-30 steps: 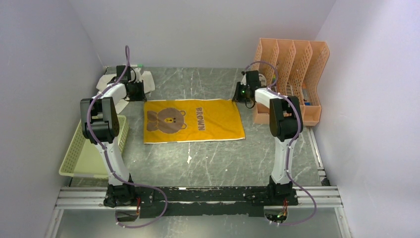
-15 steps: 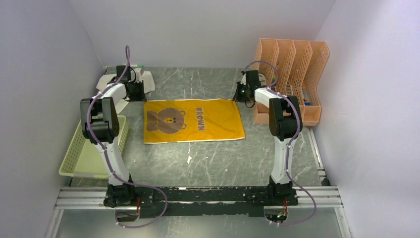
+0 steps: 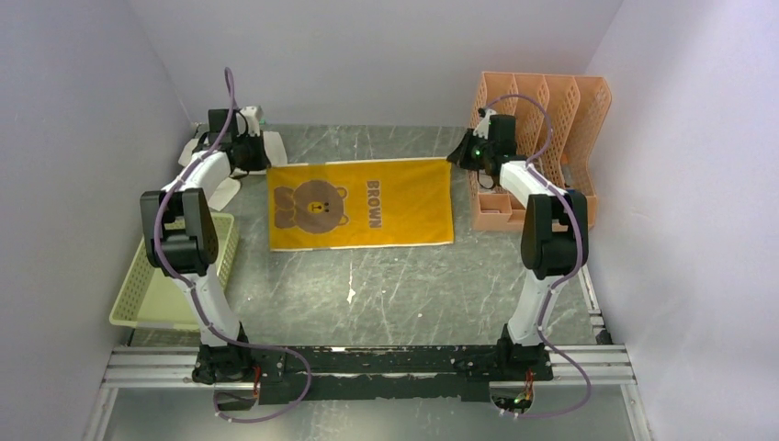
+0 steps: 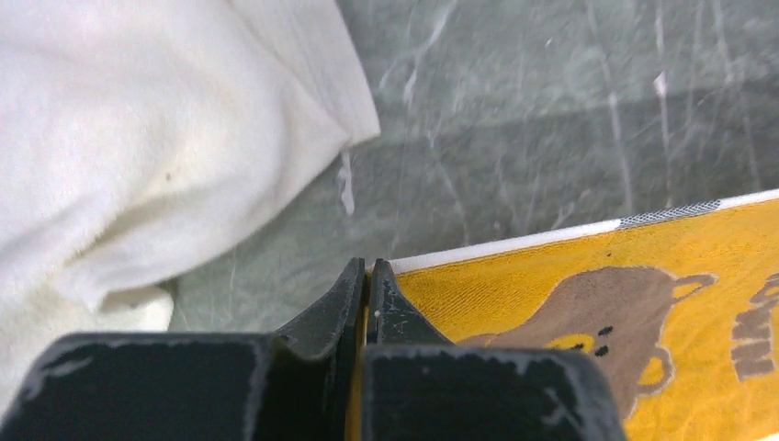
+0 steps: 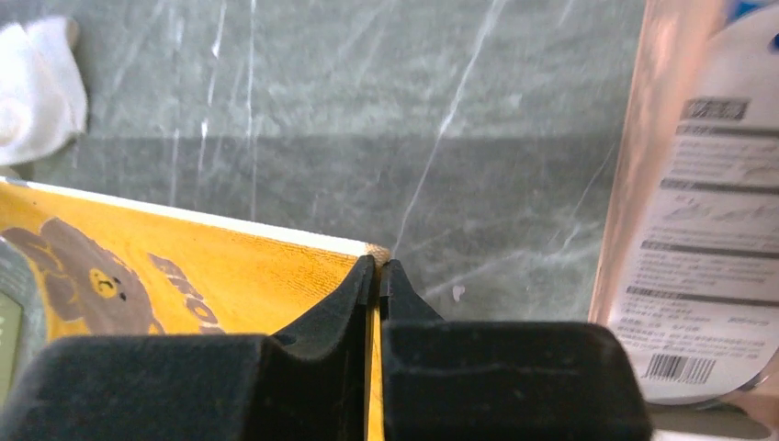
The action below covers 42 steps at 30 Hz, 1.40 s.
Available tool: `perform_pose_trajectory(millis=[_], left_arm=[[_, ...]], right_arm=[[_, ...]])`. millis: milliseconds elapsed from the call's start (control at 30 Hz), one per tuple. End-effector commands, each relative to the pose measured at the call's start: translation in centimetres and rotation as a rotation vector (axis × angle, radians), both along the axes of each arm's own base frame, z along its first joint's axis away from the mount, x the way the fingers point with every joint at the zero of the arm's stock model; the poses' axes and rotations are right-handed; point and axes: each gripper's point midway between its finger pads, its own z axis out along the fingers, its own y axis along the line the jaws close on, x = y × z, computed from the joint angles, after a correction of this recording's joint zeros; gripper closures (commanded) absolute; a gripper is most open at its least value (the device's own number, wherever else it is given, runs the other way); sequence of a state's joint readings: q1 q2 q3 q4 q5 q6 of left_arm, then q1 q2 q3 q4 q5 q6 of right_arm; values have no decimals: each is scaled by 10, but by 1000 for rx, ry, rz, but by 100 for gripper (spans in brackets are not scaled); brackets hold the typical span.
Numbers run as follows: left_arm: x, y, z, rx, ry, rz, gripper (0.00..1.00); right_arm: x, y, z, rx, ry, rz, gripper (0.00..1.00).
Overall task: Roll the towels
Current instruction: Fold the towel at the center of the board.
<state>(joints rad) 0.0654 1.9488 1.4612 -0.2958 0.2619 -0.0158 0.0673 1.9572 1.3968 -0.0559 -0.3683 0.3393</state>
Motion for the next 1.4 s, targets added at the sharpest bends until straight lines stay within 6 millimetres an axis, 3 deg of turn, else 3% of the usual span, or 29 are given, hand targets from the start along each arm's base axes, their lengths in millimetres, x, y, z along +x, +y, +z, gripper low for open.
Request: perform_pose_trajectory(millis=[0,200,433,567,833,1133,1367], left_arm=[[34,4,32,18,-131,-12,93],[50,6,31,29,-147,-21,93],[48,6,45,49,-213,-37,93],[36,-1,46,33,-249,-64,93],[3,-5,29,33,-241,-60,93],[-31,-5,44,61,-283,-33,93],[-61,-6,23,20,-184,25,93]], right_arm=[[16,-20,14,-5,-60,-55,100],[16,-22,10,-28,-57,-50,100],[14,-24,11,-46,-60,-51,100],[7,-19,14,-41,-64,-40,100],[-17,-14,9,-75,-40,-36,100],[-48,-13,2,-89,2,-39,100],[-70,-17,-19,-118,72,-37,100]])
